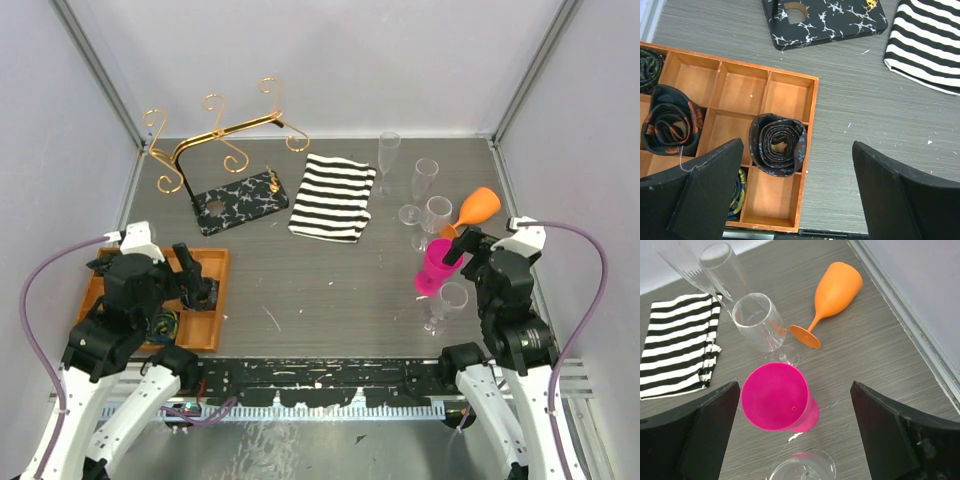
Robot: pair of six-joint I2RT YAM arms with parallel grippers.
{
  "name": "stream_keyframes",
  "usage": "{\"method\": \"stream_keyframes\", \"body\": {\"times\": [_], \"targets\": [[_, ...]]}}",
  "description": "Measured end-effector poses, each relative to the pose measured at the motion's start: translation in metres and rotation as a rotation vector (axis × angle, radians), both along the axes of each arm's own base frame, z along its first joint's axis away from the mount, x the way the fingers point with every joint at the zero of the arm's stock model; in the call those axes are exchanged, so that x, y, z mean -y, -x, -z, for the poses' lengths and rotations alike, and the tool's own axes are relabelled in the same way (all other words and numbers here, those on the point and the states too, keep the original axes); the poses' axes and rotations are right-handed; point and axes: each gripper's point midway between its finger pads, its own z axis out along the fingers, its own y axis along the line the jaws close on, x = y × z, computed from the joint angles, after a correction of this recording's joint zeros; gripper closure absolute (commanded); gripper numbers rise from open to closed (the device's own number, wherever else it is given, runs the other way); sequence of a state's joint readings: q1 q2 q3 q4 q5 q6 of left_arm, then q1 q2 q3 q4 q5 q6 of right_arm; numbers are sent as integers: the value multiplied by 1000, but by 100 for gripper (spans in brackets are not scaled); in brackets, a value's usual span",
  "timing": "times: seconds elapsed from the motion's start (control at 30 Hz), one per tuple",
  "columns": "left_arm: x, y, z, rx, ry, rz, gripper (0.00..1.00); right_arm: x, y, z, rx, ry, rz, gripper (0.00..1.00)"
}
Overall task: Place the wine glass upside down on the wine glass rack
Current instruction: Move the wine rack to the center of the board.
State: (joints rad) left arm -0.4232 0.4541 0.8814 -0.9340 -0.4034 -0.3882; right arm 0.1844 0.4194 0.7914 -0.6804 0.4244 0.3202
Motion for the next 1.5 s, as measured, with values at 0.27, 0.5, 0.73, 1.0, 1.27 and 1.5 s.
{"method": "stream_keyframes", "body": {"times": [0.27, 0.5, 0.73, 1.0, 1.27, 1.5], "targets": [[9, -9, -1, -46, 25, 37, 2, -2, -17, 15, -102, -9, -4, 0], [16, -14, 0, -70, 35, 74, 2, -7, -33, 29, -206, -52, 5, 0], [17, -16, 2, -84, 30, 74, 2, -14, -49, 35, -320, -102, 18, 0], [16, -17, -5, -69, 28, 74, 2, -21, -44, 27, -306, -112, -31, 0], [13, -17, -22, -14, 24, 69, 2, -39, -45, -4, -234, -110, -164, 0], [11, -49, -102, 109, 15, 27, 2, -48, -42, -2, -256, -91, -247, 0]]}}
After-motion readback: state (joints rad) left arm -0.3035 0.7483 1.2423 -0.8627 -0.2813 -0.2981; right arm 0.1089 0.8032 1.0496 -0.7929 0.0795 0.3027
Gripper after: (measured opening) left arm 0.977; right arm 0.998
